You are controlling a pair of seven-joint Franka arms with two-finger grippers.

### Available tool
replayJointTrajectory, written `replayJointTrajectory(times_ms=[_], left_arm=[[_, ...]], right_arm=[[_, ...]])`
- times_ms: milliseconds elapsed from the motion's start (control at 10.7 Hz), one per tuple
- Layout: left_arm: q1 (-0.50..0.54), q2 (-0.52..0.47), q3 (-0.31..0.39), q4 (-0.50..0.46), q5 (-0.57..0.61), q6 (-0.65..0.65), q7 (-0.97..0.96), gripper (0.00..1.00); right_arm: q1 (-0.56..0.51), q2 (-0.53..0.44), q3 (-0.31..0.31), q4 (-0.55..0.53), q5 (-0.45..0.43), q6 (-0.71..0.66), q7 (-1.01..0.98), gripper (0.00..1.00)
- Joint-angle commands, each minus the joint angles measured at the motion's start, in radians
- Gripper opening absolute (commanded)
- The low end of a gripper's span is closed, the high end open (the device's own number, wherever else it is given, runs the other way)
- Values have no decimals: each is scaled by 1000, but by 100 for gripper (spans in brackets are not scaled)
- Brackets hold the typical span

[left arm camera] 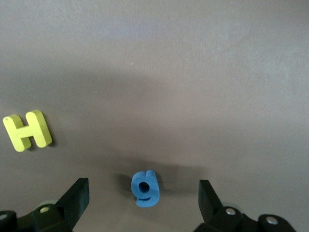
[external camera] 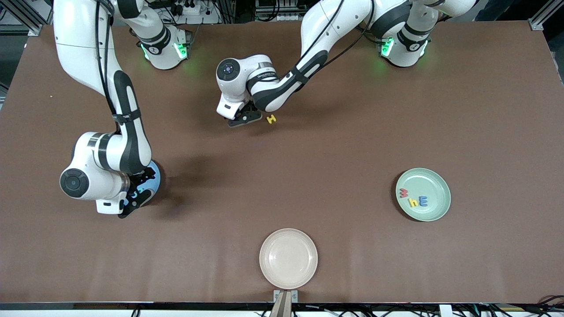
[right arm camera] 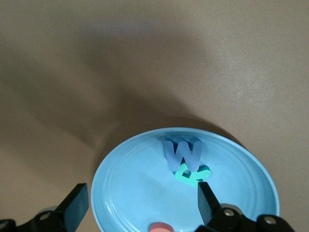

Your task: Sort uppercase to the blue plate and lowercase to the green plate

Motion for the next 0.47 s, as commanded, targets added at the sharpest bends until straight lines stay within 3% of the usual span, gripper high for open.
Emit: replayJointTrajectory(times_ms=[0, 282, 376], left_arm=[[-29, 33, 22, 44, -24, -19, -7, 99], [-33, 34, 23, 50, -24, -19, -4, 93], [-33, 34, 23, 50, -24, -18, -6, 86]], right_arm=[[-2, -22, 6, -24, 26, 11, -16, 100], [4, -22, 6, -23, 28, 9, -11, 100], [4, -22, 6, -23, 28, 9, -11, 100]])
